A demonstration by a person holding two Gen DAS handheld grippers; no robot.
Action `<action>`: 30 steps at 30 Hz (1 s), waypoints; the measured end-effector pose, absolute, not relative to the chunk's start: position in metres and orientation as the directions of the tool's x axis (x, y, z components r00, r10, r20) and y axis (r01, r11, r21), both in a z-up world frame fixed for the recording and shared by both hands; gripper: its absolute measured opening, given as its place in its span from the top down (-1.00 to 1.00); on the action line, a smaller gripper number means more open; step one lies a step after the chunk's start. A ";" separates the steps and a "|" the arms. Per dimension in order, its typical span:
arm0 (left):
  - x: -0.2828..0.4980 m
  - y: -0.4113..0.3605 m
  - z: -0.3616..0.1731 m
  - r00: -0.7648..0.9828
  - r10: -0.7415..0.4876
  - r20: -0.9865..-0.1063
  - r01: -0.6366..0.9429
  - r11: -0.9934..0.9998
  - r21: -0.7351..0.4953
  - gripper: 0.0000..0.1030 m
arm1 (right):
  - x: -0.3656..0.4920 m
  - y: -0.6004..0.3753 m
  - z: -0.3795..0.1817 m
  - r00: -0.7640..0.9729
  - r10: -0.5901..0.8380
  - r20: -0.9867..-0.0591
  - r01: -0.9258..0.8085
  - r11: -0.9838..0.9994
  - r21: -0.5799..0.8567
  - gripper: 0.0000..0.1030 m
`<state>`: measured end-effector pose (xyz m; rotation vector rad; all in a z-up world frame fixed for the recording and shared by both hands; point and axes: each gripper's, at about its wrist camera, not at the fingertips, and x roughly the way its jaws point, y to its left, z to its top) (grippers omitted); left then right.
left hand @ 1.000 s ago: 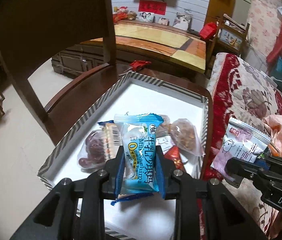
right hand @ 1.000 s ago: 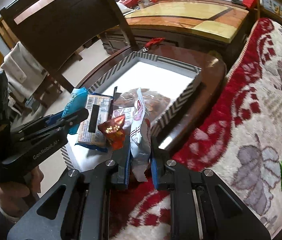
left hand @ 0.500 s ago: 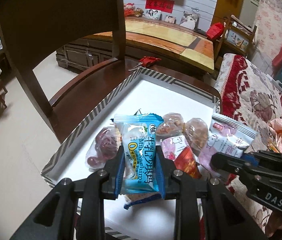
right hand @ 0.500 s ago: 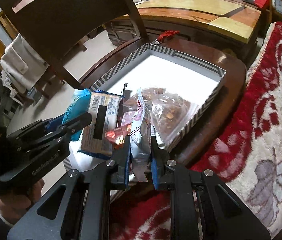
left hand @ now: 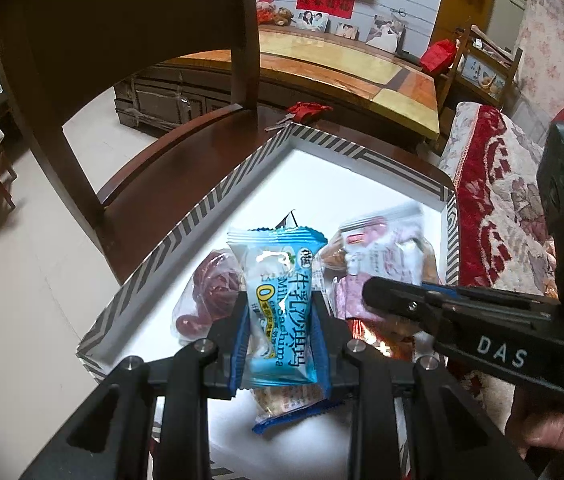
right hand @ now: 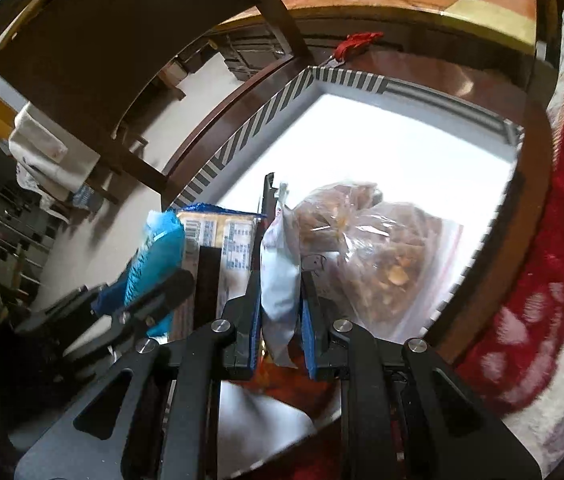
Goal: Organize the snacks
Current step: 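Lower the blue packet and strawberry packet into the tray and open both grippers, then move both grippers back to the remaining snacks on the blanket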
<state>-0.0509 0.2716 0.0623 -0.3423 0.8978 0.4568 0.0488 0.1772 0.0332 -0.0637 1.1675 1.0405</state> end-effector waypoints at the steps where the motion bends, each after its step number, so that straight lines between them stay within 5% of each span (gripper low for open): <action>1: -0.050 0.272 0.062 0.537 0.238 -0.809 -0.516 0.851 -0.092 0.42 | 0.049 0.178 0.033 0.004 0.637 -0.771 -0.692 0.558 0.458 0.69; 4: -0.050 0.272 0.062 0.534 0.246 -0.809 -0.524 0.847 -0.089 0.40 | 0.051 0.178 0.031 -0.004 0.639 -0.769 -0.679 0.563 0.472 0.62; 7: -0.051 0.273 0.062 0.528 0.254 -0.810 -0.536 0.840 -0.086 0.40 | 0.050 0.173 0.030 0.011 0.620 -0.785 -0.665 0.590 0.457 0.23; 10: -0.051 0.273 0.060 0.515 0.256 -0.818 -0.544 0.835 -0.081 0.34 | 0.047 0.167 0.034 0.021 0.615 -0.788 -0.672 0.592 0.445 0.23; 15: -0.057 0.272 0.065 0.525 0.264 -0.809 -0.552 0.829 -0.088 -0.26 | 0.040 0.153 0.045 0.042 0.618 -0.785 -0.691 0.585 0.424 0.23; 17: -0.059 0.272 0.069 0.534 0.264 -0.803 -0.553 0.827 -0.096 -0.35 | 0.039 0.144 0.049 0.041 0.631 -0.774 -0.683 0.584 0.439 0.23; 30: -0.069 0.262 0.090 0.577 0.218 -0.788 -0.513 0.846 -0.142 -0.53 | 0.030 0.085 0.064 0.084 0.682 -0.726 -0.643 0.594 0.483 0.23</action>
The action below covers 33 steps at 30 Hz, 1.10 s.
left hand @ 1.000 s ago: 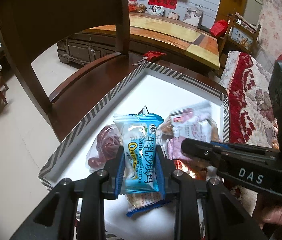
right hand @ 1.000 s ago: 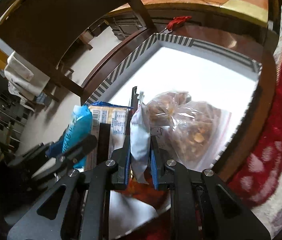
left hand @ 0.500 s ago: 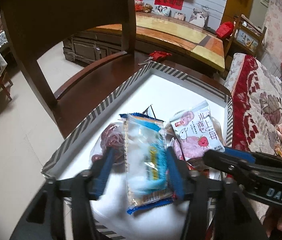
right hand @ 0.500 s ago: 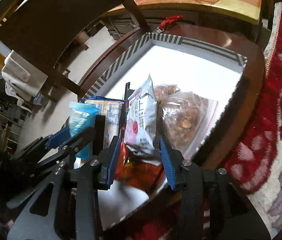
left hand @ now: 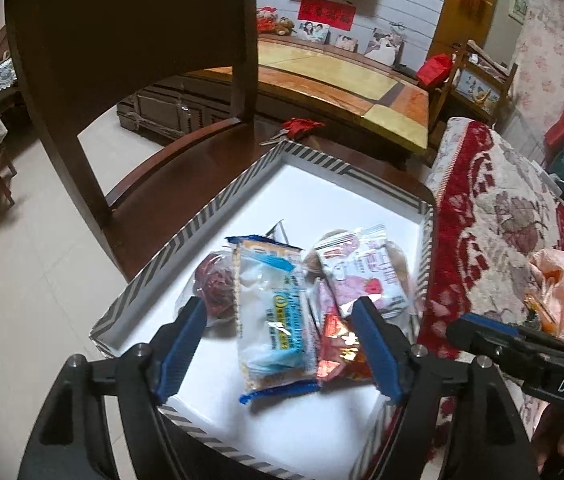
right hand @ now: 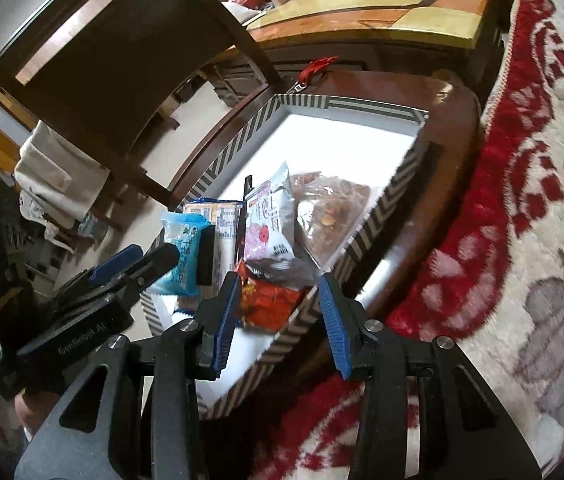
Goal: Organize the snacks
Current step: 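Move both grippers back to the remaining snacks on the blanket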
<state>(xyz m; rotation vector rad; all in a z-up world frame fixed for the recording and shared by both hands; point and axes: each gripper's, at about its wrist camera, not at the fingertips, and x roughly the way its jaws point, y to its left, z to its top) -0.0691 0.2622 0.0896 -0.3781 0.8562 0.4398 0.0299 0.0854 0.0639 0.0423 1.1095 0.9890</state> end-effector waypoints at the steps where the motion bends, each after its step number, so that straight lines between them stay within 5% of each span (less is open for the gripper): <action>1: -0.069 0.260 0.091 0.581 0.212 -0.786 -0.507 0.850 -0.146 -0.56 | 0.029 0.080 0.064 0.088 0.684 -0.724 -0.642 0.595 0.484 0.23; 33: -0.009 0.089 0.085 0.577 0.017 -0.816 -0.188 0.976 -0.113 -0.78 | 0.026 -0.112 0.058 0.339 0.572 -0.747 -0.433 0.800 0.416 0.23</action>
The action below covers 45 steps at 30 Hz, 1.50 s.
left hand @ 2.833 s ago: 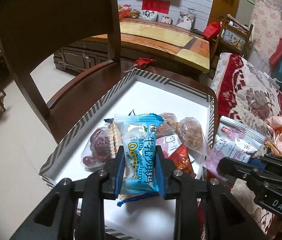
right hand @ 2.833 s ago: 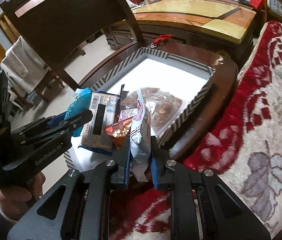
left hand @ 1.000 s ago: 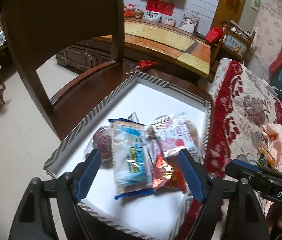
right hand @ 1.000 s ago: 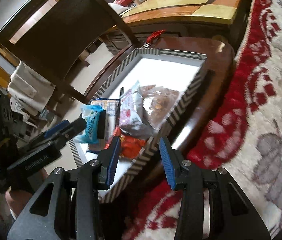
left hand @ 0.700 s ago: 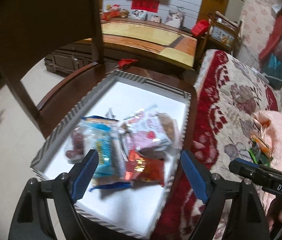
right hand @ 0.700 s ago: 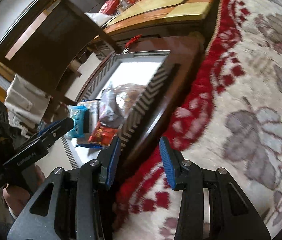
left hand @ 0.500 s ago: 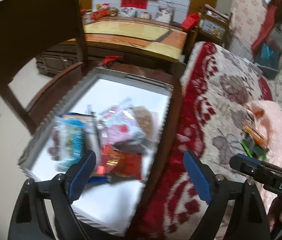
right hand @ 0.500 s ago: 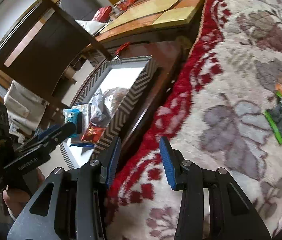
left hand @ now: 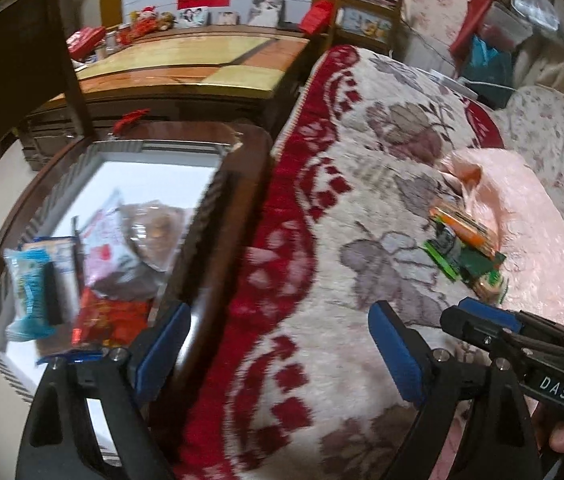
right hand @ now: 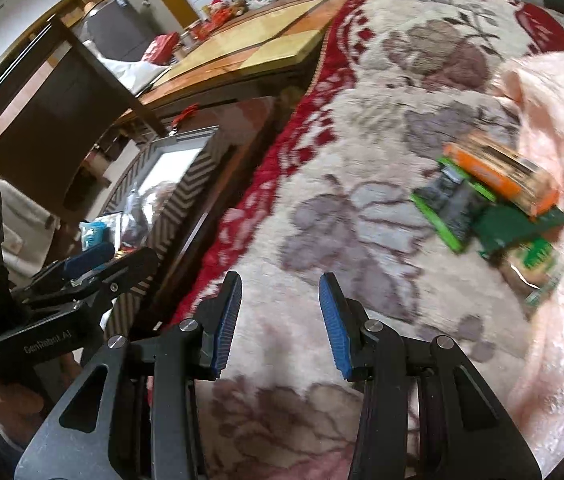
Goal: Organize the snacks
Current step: 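Move both grippers back to the remaining snacks on the blanket, then grasp the green-black packet with left gripper while right grasps the orange cracker pack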
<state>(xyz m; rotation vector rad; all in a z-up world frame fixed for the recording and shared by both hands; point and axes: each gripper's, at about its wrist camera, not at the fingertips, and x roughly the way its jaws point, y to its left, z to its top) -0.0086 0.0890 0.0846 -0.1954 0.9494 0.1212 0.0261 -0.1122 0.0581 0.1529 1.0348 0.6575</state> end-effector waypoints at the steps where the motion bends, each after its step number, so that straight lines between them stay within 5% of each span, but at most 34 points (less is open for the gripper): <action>1: -0.007 0.086 0.084 0.575 0.010 -0.818 -0.182 0.976 -0.116 -0.78 | 0.026 -0.118 0.056 0.343 0.569 -0.748 -0.422 0.804 0.418 0.23; 45: 0.092 -0.024 0.055 0.505 -0.146 -0.851 0.115 0.988 -0.102 -0.79 | 0.050 -0.227 0.025 0.392 0.498 -0.774 -0.243 0.867 0.434 0.13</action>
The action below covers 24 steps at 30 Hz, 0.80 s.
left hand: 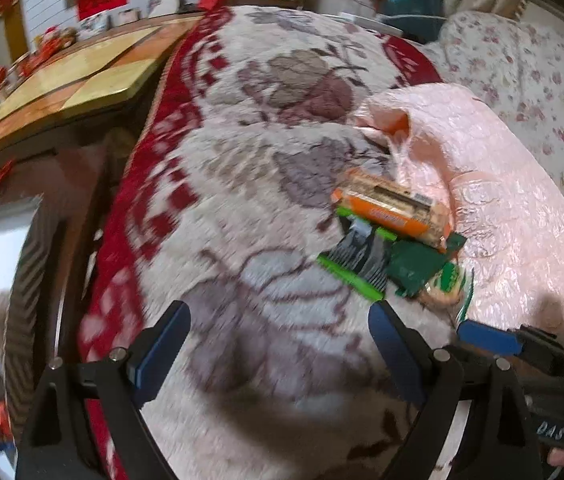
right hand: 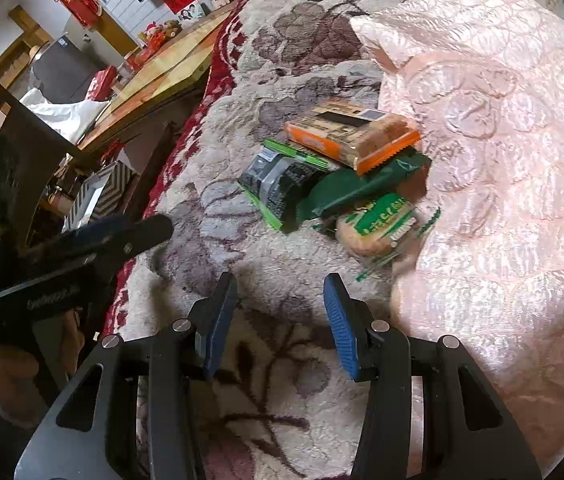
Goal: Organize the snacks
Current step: 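Grasp the green-black packet with left gripper while right grasps the orange cracker pack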
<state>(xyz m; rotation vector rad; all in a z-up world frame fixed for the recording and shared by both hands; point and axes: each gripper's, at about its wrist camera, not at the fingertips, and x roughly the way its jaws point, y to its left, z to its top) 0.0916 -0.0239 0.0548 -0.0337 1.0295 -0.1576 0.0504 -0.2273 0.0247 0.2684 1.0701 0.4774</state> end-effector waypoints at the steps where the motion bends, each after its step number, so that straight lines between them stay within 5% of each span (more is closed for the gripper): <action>1: 0.096 -0.028 0.054 0.501 -0.151 -0.852 0.132 0.986 -0.097 -0.79 | 0.051 -0.229 0.024 0.394 0.494 -0.775 -0.240 0.869 0.433 0.13; 21: 0.162 -0.088 0.009 0.378 -0.194 -0.905 0.309 0.948 -0.074 -0.78 | 0.065 -0.253 0.026 0.415 0.485 -0.770 -0.216 0.875 0.434 0.13; 24: 0.167 -0.081 0.005 0.375 -0.218 -0.901 0.284 0.952 -0.112 -0.49 | 0.071 -0.250 0.031 0.415 0.467 -0.780 -0.241 0.884 0.401 0.13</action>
